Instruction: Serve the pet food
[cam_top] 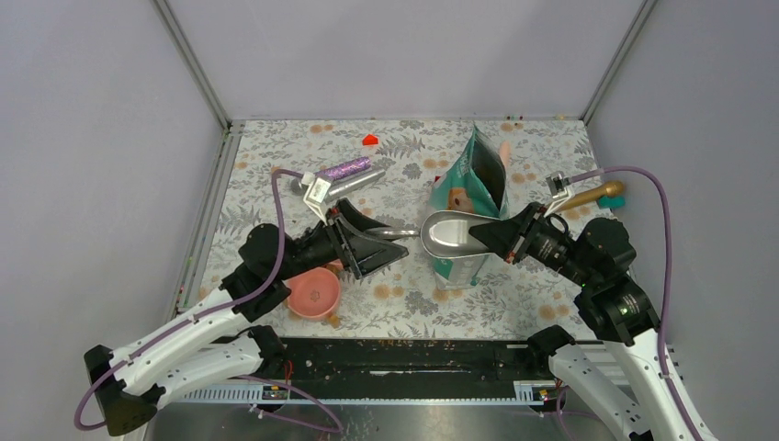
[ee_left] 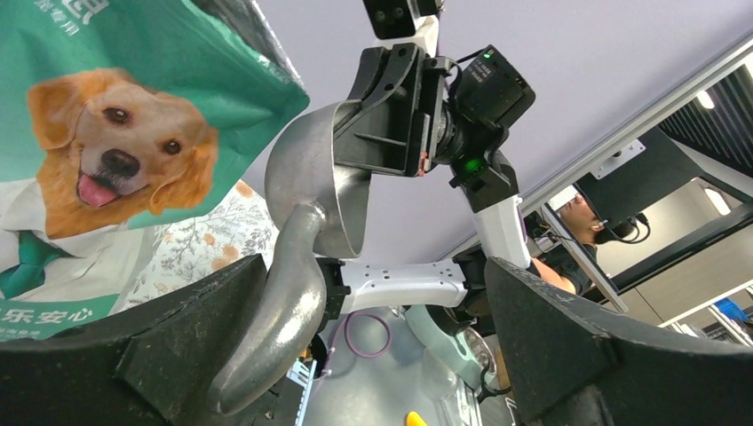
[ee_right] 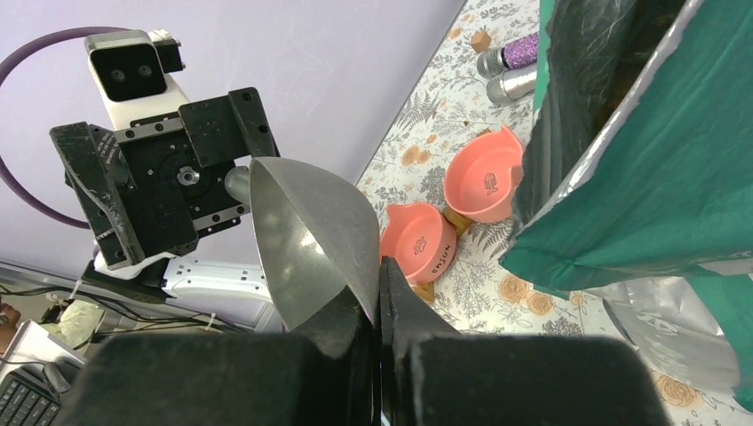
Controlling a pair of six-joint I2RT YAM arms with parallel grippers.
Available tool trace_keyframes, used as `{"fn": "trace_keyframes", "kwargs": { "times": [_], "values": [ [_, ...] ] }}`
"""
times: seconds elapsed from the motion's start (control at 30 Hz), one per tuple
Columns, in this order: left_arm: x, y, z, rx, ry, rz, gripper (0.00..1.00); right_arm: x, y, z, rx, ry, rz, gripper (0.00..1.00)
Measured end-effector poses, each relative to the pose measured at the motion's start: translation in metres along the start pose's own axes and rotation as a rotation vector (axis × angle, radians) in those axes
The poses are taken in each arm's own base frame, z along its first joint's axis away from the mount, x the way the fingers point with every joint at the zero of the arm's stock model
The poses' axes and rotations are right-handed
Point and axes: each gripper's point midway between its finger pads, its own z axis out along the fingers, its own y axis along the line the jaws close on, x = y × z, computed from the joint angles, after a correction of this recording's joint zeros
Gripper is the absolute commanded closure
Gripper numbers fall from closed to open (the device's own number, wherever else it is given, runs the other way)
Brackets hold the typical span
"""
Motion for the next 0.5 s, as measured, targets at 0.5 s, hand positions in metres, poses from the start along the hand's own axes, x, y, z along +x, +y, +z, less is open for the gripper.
{"fn": "trace_keyframes", "kwargs": {
  "times": [0.5],
  "values": [
    [-0.0018, -0.0022, -0.0057, 0.000, -0.016, 0.010, 0.35, -0.0015, 0.0028, 0.0027, -0.017, 0.002, -0.001, 1.00]
  ]
}}
